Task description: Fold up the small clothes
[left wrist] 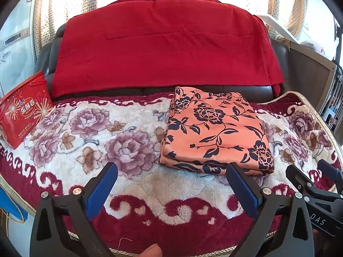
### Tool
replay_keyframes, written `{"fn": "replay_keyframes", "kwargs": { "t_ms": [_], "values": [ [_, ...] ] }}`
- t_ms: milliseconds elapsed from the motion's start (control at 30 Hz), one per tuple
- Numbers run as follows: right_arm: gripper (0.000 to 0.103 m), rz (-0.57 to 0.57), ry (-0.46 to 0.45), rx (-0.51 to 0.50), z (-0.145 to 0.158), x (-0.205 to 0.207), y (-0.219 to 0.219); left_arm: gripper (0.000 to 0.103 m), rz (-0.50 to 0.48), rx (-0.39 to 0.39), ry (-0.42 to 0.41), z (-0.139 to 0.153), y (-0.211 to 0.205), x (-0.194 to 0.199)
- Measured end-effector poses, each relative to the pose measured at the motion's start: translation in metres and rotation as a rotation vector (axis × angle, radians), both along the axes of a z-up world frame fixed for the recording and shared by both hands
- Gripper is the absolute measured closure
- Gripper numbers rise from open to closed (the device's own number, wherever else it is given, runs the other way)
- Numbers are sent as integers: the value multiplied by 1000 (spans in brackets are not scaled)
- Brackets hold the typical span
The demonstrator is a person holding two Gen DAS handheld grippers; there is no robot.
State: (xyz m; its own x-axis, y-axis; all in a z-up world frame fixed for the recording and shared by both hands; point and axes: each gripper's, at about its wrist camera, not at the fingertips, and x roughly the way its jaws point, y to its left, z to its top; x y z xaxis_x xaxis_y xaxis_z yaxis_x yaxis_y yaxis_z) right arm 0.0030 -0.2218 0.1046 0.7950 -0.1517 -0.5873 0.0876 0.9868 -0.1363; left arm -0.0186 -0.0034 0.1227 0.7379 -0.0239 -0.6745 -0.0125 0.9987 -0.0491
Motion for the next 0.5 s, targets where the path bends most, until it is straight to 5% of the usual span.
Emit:
{"fn": "replay_keyframes", "kwargs": {
  "t_ms": [500],
  "values": [
    [0,5,6,-8,1,7,-1,2,-21,-9,-13,2,0,7]
  ]
}}
